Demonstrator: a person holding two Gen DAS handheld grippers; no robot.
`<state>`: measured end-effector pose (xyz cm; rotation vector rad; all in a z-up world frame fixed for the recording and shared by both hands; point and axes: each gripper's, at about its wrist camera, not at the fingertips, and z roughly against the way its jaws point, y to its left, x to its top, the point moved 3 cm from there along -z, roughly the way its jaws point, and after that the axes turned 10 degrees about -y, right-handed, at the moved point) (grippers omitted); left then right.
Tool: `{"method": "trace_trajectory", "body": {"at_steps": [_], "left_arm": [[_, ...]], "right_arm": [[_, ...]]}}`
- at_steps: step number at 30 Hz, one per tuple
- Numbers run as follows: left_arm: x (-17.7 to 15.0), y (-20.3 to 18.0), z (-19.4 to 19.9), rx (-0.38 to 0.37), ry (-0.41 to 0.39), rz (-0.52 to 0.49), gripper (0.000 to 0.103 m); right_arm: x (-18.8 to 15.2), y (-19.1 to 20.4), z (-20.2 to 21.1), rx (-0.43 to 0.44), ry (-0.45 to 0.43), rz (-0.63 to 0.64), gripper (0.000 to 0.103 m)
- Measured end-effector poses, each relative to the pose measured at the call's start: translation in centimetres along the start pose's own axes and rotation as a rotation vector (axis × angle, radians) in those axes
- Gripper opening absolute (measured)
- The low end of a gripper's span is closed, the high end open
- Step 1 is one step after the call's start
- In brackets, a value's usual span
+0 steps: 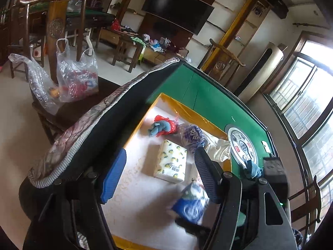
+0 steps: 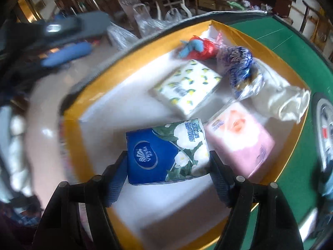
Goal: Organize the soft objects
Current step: 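Lower the blue tissue box into the yellow box and open the right tool, then reach the left tool to the blue towel and close on it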
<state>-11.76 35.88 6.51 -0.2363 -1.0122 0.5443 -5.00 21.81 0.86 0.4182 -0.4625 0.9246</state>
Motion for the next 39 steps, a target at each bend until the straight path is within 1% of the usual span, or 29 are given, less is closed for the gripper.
{"method": "trace_trajectory", "body": {"at_steps": [2, 4, 6, 9, 11, 12, 15, 17, 19, 20, 21, 22, 24, 26, 27, 29, 31, 32, 33, 34, 35, 36, 38, 39], "left_arm": [[-0.2, 0.3, 0.0, 0.008, -0.002, 0.001, 0.067], [-0.3, 0.5, 0.1, 0.009, -0.005, 0.001, 0.067], [-0.3, 0.7, 0.1, 0.004, -0.005, 0.005, 0.067], [-0.5, 0.7, 0.0, -0.01, 0.002, 0.014, 0.067], [-0.5, 0.5, -0.1, -0.014, 0.012, 0.01, 0.069], [-0.5, 0.4, -0.2, -0.015, 0.012, 0.009, 0.071], [-0.5, -0.1, -0.3, -0.018, 0.017, 0.008, 0.072], [-0.6, -0.6, -0.4, -0.026, 0.019, 0.019, 0.072], [-1.0, -1.8, -0.4, -0.051, 0.019, 0.014, 0.072], [-1.2, -2.6, -0.3, -0.067, 0.018, 0.001, 0.072], [-1.5, -3.4, -0.2, -0.079, 0.018, -0.009, 0.072], [-1.8, -4.3, -0.3, -0.099, 0.022, -0.02, 0.072], [-2.7, -6.0, -0.5, -0.144, 0.042, -0.036, 0.072], [-3.5, -7.7, -1.0, -0.188, 0.068, -0.058, 0.072], [-4.1, -8.7, -1.2, -0.208, 0.083, -0.075, 0.072], [-4.9, -10.3, -1.4, -0.23, 0.108, -0.095, 0.072], [-5.4, -11.3, -1.4, -0.256, 0.128, -0.108, 0.072], [-5.5, -11.8, -1.2, -0.257, 0.126, -0.119, 0.072], [-5.6, -12.1, -1.0, -0.255, 0.122, -0.128, 0.072], [-5.6, -12.4, -0.8, -0.256, 0.12, -0.137, 0.072], [-5.7, -12.6, -0.6, -0.258, 0.119, -0.143, 0.072], [-5.7, -12.6, -0.4, -0.256, 0.117, -0.15, 0.072], [-5.8, -12.7, -0.2, -0.253, 0.114, -0.162, 0.072], [-5.8, -12.7, -0.4, -0.251, 0.116, -0.166, 0.072]], "right_arm": [[0.3, -0.9, -0.9, -0.07, 0.007, 0.012, 0.07], [0.9, -2.0, -1.2, -0.126, -0.005, 0.013, 0.07], [1.5, -3.4, -1.5, -0.153, -0.018, -0.011, 0.071], [1.5, -3.8, -1.0, -0.122, -0.022, -0.044, 0.071], [1.2, -4.0, 0.4, -0.096, -0.047, -0.053, 0.073], [1.1, -4.1, 1.3, -0.089, -0.069, -0.056, 0.073], [0.3, -4.9, 4.6, -0.048, -0.136, -0.117, 0.073], [-0.7, -6.5, 7.4, -0.022, -0.2, -0.162, 0.073], [-2.2, -9.5, 10.9, -0.041, -0.261, -0.223, 0.073], [-2.8, -11.2, 12.1, -0.069, -0.286, -0.255, 0.073], [-3.8, -13.9, 13.8, -0.128, -0.311, -0.302, 0.073], [-3.9, -15.8, 14.2, -0.175, -0.317, -0.333, 0.073], [-5.2, -21.1, 14.9, -0.261, -0.302, -0.428, 0.073], [-5.9, -24.7, 14.2, -0.301, -0.281, -0.496, 0.073], [-6.2, -25.9, 13.6, -0.303, -0.27, -0.517, 0.073], [-6.0, -27.8, 12.0, -0.284, -0.231, -0.536, 0.073], [-5.6, -28.6, 10.8, -0.256, -0.205, -0.545, 0.073], [-5.4, -28.7, 9.9, -0.227, -0.175, -0.553, 0.073], [-5.4, -28.7, 8.7, -0.203, -0.125, -0.571, 0.073], [-5.3, -28.0, 7.8, -0.197, -0.095, -0.566, 0.075], [-5.2, -27.2, 7.5, -0.164, -0.085, -0.551, 0.075], [-5.2, -25.9, 7.4, -0.078, -0.075, -0.561, 0.075], [-5.5, -23.7, 8.0, 0.075, -0.084, -0.59, 0.077], [-5.6, -22.4, 8.7, 0.191, -0.094, -0.596, 0.077]]}}
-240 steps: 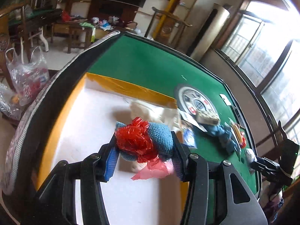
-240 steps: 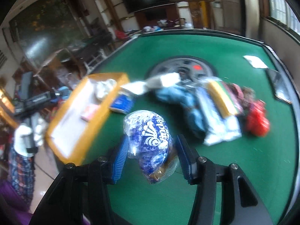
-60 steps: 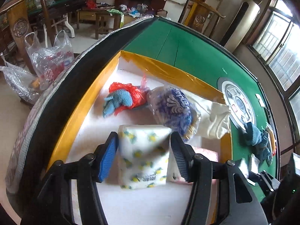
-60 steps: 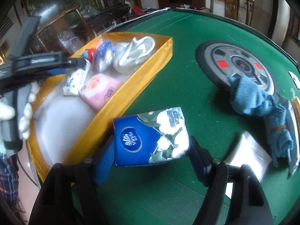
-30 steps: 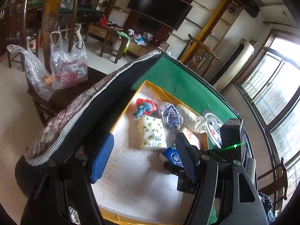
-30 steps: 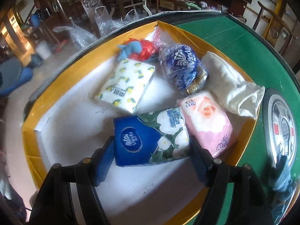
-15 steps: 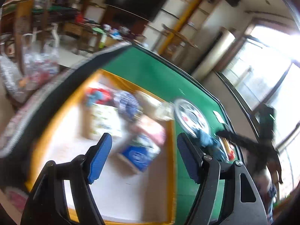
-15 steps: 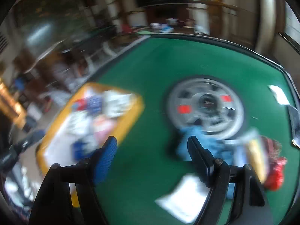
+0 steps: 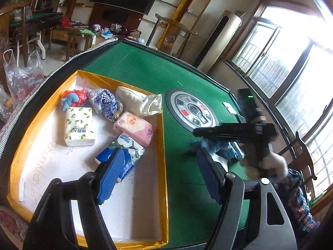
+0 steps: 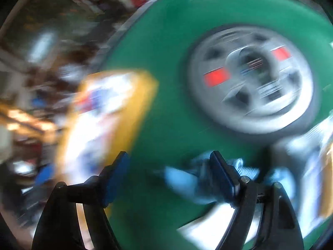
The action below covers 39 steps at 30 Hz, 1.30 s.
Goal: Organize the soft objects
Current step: 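Reach the left tool to the blue towel and close on it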
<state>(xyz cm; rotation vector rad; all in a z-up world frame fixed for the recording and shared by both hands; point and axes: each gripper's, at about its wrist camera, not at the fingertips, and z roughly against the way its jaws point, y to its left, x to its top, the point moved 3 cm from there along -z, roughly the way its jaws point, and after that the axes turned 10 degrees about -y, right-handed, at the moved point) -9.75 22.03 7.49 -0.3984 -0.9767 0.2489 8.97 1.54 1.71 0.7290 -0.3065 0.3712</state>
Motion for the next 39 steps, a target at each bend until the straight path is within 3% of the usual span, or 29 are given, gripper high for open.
{"method": "trace_trajectory", "body": {"at_steps": [2, 3, 7, 10, 15, 19, 22, 27, 28, 29, 32, 39], "left_arm": [[-0.1, 0.0, -0.4, 0.008, 0.012, -0.008, 0.072], [-0.1, -0.1, -0.7, 0.005, 0.019, -0.008, 0.072], [-0.6, -1.3, -1.9, -0.024, 0.047, -0.028, 0.072], [-1.4, -3.3, -3.8, -0.057, 0.101, -0.062, 0.072], [-3.3, -7.5, -8.5, -0.083, 0.214, -0.162, 0.071], [-4.1, -9.1, -12.1, -0.094, 0.281, -0.037, 0.071], [-4.6, -10.3, -14.2, -0.055, 0.278, -0.002, 0.071], [-5.8, -12.7, -17.7, 0.063, 0.269, -0.12, 0.073], [-6.2, -13.0, -18.3, 0.067, 0.28, -0.14, 0.07], [-6.4, -13.7, -18.5, 0.067, 0.264, -0.195, 0.048], [-6.8, -13.6, -18.3, 0.018, 0.28, -0.211, 0.027], [-4.7, -10.2, -13.5, -0.116, 0.262, -0.098, 0.024]], "right_arm": [[-1.9, 2.1, 1.7, 0.185, 0.022, 0.003, 0.076], [-2.6, 2.8, 3.1, 0.194, -0.014, 0.036, 0.076], [-4.9, 1.6, 8.1, 0.03, -0.2, 0.083, 0.076], [-6.8, -1.4, 10.9, -0.056, -0.291, 0.019, 0.076], [-9.1, -6.5, 13.5, -0.064, -0.342, -0.107, 0.076], [-10.0, -8.7, 14.3, -0.042, -0.378, -0.168, 0.076], [-10.3, -9.0, 14.7, -0.037, -0.393, -0.176, 0.076], [-10.7, -8.6, 15.1, -0.03, -0.403, -0.156, 0.076], [-11.0, -8.5, 14.9, -0.033, -0.402, -0.149, 0.076], [-11.1, -8.2, 14.7, -0.043, -0.399, -0.137, 0.076], [-11.3, -7.1, 13.5, -0.087, -0.379, -0.09, 0.076], [-10.6, -5.4, 9.3, -0.227, -0.299, -0.014, 0.076]]}}
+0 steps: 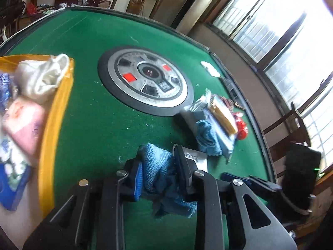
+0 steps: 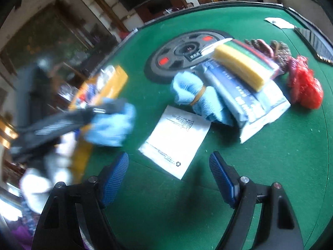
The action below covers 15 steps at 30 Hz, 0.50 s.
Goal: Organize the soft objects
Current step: 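Reach the left tool to the blue towel and close on it, then drop the blue towel in the box with the left tool while the right tool reaches the white packet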
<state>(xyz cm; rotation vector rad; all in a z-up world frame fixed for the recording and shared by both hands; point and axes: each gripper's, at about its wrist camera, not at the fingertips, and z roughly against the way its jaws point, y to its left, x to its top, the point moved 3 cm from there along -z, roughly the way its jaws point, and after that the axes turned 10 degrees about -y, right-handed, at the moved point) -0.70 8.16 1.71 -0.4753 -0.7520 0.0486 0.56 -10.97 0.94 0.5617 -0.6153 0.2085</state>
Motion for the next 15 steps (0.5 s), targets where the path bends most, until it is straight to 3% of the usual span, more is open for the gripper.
{"method": "trace_trajectory", "body": {"at_steps": [6, 8, 11, 15], "left_arm": [[0.2, 2.2, 6.5, -0.114, -0.093, 0.064, 0.024], [0.8, 2.9, 7.8, -0.13, -0.114, 0.081, 0.024], [1.2, 4.8, 10.5, -0.113, -0.161, 0.102, 0.024], [1.5, 8.1, 13.7, -0.009, -0.238, 0.112, 0.024]], "right_arm": [[0.7, 1.8, -2.6, -0.116, 0.024, 0.039, 0.076], [0.4, 2.8, -3.5, -0.157, 0.028, 0.06, 0.084], [0.2, 3.9, -5.0, -0.236, 0.036, 0.095, 0.097], [-0.1, 4.6, -5.7, -0.322, 0.02, 0.153, 0.093]]}}
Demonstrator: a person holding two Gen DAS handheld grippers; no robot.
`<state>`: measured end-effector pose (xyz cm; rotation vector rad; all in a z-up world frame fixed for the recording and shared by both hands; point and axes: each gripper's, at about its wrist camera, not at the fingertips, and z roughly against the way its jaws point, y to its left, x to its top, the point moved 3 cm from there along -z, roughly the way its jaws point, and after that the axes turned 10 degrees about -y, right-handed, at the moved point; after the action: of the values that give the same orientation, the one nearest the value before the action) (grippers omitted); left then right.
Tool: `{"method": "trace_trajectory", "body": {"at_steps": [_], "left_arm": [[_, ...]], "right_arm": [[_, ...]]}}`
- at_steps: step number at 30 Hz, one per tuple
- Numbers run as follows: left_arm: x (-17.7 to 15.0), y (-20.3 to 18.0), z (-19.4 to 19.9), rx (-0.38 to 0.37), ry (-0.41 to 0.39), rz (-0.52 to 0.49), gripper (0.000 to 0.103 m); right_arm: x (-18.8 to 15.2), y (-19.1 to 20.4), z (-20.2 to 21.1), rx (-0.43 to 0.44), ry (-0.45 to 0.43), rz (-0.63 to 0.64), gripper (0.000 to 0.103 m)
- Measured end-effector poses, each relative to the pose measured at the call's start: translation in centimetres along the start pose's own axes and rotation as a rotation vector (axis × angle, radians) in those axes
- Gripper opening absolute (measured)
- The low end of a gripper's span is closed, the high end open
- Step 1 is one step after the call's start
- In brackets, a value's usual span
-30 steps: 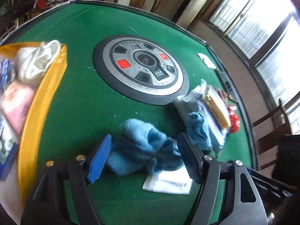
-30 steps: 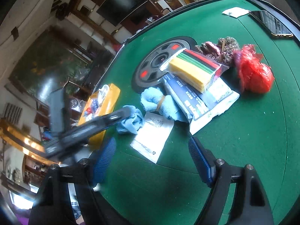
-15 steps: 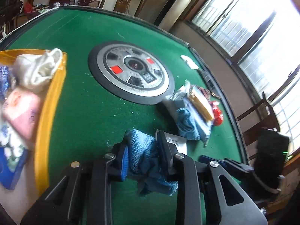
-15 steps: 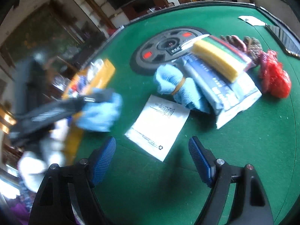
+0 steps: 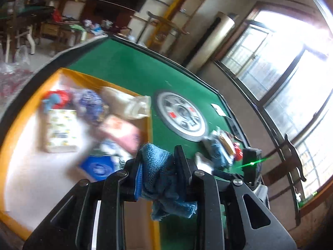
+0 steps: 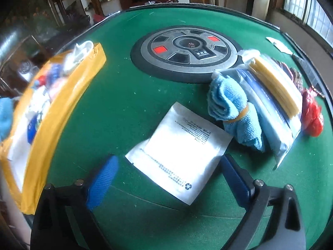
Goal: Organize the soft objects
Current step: 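Drop the blue towel in the box with the left tool while the right tool reaches the white packet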
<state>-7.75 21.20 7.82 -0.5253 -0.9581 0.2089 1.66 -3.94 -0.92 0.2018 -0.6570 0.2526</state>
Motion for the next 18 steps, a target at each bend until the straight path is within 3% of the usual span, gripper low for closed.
{"method": "trace_trajectory", "body": {"at_steps": [4, 6, 7, 11, 13, 15, 16, 17, 18], "left_arm": [[0.6, 3.9, 1.9, 0.101, -0.032, 0.022, 0.024], [0.6, 6.3, 2.6, 0.168, -0.034, 0.036, 0.024], [0.6, 7.4, 2.7, 0.194, -0.03, 0.047, 0.024], [0.5, 11.1, 3.0, 0.297, -0.019, 0.065, 0.024], [0.6, 12.1, 2.7, 0.344, -0.013, 0.048, 0.024], [0.7, 12.4, 1.8, 0.393, 0.004, 0.014, 0.024], [0.7, 12.6, 1.6, 0.41, 0.014, 0.001, 0.024], [0.7, 12.9, 1.2, 0.426, 0.026, -0.012, 0.025], [0.7, 13.0, 0.6, 0.457, 0.044, -0.039, 0.029]], "right_arm": [[0.1, -1.4, 1.2, 0.021, -0.022, -0.042, 0.032], [0.3, -1.6, 1.4, 0.036, -0.012, -0.062, 0.017], [0.2, -1.9, 1.4, 0.044, 0.002, -0.069, 0.001], [0.0, -2.4, 1.7, 0.091, 0.007, -0.111, 0.001], [0.2, -3.1, 1.2, 0.131, 0.014, -0.19, 0.009], [0.7, -3.4, 1.2, 0.149, 0.012, -0.25, 0.032], [1.2, -3.2, 1.1, 0.138, 0.009, -0.262, 0.061], [1.6, -3.0, 1.1, 0.124, 0.002, -0.261, 0.082], [1.9, -2.7, 1.0, 0.114, -0.013, -0.258, 0.083]]}}
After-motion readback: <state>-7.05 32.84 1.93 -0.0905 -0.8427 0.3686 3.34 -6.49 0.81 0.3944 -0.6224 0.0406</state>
